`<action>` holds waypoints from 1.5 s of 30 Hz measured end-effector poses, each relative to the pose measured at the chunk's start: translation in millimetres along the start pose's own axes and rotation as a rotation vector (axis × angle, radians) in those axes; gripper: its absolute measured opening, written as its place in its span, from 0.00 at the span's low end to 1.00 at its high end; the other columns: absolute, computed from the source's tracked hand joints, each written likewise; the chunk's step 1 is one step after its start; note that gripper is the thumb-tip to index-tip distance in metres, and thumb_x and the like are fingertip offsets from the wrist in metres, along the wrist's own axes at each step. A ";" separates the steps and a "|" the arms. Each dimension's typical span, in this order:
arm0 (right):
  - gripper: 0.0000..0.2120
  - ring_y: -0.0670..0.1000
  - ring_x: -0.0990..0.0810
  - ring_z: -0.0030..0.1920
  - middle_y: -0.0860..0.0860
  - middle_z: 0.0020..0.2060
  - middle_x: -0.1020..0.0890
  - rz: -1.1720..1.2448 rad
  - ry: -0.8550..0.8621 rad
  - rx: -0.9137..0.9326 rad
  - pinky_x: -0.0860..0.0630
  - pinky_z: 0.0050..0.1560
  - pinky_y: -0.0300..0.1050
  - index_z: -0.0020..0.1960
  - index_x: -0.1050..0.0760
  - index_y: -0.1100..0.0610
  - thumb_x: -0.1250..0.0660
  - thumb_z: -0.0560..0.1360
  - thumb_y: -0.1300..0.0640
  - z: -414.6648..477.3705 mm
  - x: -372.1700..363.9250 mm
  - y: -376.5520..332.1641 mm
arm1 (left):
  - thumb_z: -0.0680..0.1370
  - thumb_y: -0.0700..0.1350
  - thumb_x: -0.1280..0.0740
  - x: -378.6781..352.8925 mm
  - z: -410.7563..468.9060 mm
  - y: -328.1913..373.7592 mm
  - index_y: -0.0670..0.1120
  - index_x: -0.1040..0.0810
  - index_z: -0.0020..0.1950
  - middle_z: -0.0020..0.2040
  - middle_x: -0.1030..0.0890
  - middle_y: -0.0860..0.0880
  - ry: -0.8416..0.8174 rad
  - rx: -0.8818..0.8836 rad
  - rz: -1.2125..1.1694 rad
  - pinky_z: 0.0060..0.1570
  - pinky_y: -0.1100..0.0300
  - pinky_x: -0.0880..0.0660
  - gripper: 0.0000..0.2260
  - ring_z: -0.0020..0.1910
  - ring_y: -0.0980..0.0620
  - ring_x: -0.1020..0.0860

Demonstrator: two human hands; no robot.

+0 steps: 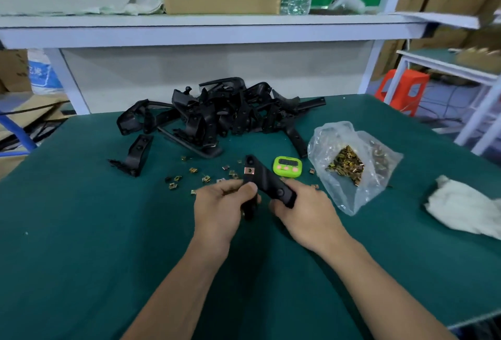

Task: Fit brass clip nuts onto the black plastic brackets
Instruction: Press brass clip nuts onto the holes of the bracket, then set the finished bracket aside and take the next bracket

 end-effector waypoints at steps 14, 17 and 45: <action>0.09 0.55 0.25 0.27 0.59 0.34 0.19 0.725 0.021 -0.320 0.29 0.32 0.42 0.53 0.18 0.53 0.31 0.75 0.62 -201.3 157.5 93.9 | 0.80 0.50 0.31 -191.7 -111.3 33.9 0.44 0.25 0.38 0.29 0.29 0.45 -0.446 0.241 -0.009 0.25 0.63 0.38 0.14 0.23 0.50 0.32; 0.12 0.55 0.26 0.26 0.63 0.34 0.20 0.825 0.282 -0.474 0.29 0.30 0.40 0.52 0.16 0.58 0.34 0.77 0.70 -260.4 185.8 135.4 | 0.80 0.47 0.31 -256.4 -160.8 15.9 0.44 0.22 0.39 0.29 0.26 0.47 -0.617 0.344 0.012 0.26 0.63 0.35 0.11 0.23 0.52 0.30; 0.11 0.58 0.15 0.38 0.61 0.37 0.15 1.045 0.837 -0.762 0.16 0.41 0.54 0.47 0.18 0.61 0.38 0.70 0.65 -235.8 165.5 209.0 | 0.77 0.36 0.35 -367.3 -215.8 -10.5 0.51 0.12 0.46 0.45 0.12 0.49 -1.078 0.215 0.114 0.29 0.62 0.24 0.14 0.41 0.54 0.14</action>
Point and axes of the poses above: each hand's wrist, its own z-axis towards the middle knuckle, its own x-axis out of the back of the hand, y = z × x, the point moved 4 cm from there along z, towards the middle knuckle
